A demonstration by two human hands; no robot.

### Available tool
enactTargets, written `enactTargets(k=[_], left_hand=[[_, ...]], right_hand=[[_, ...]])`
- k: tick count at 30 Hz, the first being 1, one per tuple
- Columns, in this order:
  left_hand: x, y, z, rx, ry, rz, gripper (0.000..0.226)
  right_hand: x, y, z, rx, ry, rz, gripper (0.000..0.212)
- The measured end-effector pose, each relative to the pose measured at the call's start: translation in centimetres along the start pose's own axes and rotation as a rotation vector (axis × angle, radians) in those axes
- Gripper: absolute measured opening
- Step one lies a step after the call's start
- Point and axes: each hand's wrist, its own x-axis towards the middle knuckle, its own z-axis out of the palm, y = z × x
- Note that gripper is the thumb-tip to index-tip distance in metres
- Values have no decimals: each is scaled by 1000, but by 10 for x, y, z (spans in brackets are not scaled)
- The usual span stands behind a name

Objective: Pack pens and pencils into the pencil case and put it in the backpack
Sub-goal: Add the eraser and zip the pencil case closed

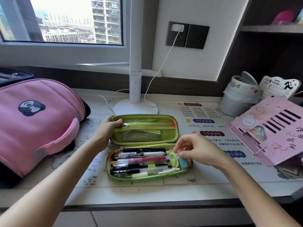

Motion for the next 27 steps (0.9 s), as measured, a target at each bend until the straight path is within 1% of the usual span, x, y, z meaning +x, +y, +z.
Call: enactTargets(k=[1, 4, 5, 7, 9, 11, 13, 15, 16, 17, 19, 20, 21, 23, 24, 25, 27], left_hand=[[0, 1, -2, -2, -27, 3, 5], [1, 8, -5, 9, -75, 11, 19], [2, 10, -5, 29, -79, 16, 25], [2, 12, -5, 105, -69, 26, 36], [1, 17, -3, 266, -70, 58, 42], [0, 28, 1, 501, -106, 103, 46], [0, 42, 6, 764, -157, 151, 45], [-1, 52, 10, 934, -188, 191, 39], [-3, 55, 12, 949, -208, 200, 34], [-6, 57, 14, 940, -235, 206, 31], [-13, 59, 14, 931, -305, 234, 27], [-17, 61, 12, 945, -335, 252, 28], [-20, 61, 9, 972, -353, 266, 30], [-24, 60, 2, 1038, -342, 293, 33], [-27, 60, -2, 1052, -327, 308, 32], [-29, 60, -4, 1054, -315, 329, 31], [-37, 62, -7, 1042, -288, 412, 26]], right_hand=[[-1, 2, 2, 14, -11, -13, 14], [-2, 7, 6, 28, -50, -46, 16], [-2, 9, 7, 8, -36, -55, 16], [-1, 18, 9, -111, 38, -70, 18], [-2, 26, 12, -203, 75, -90, 22], [-3, 30, 14, -154, 131, -121, 29], [1, 28, 14, -98, 310, -144, 32], [16, 24, 12, -116, 505, -122, 36], [25, 22, 10, -146, 543, -94, 40], [35, 19, 8, -176, 535, -58, 46], [54, 13, 7, -205, 438, 2, 55], [64, 11, 6, -196, 386, 8, 55], [71, 10, 6, -180, 348, -2, 50], [80, 7, 6, -164, 317, -53, 28], [81, 4, 5, -165, 324, -85, 20], [80, 1, 3, -165, 346, -114, 15], [71, -6, -3, -152, 408, -179, 14]])
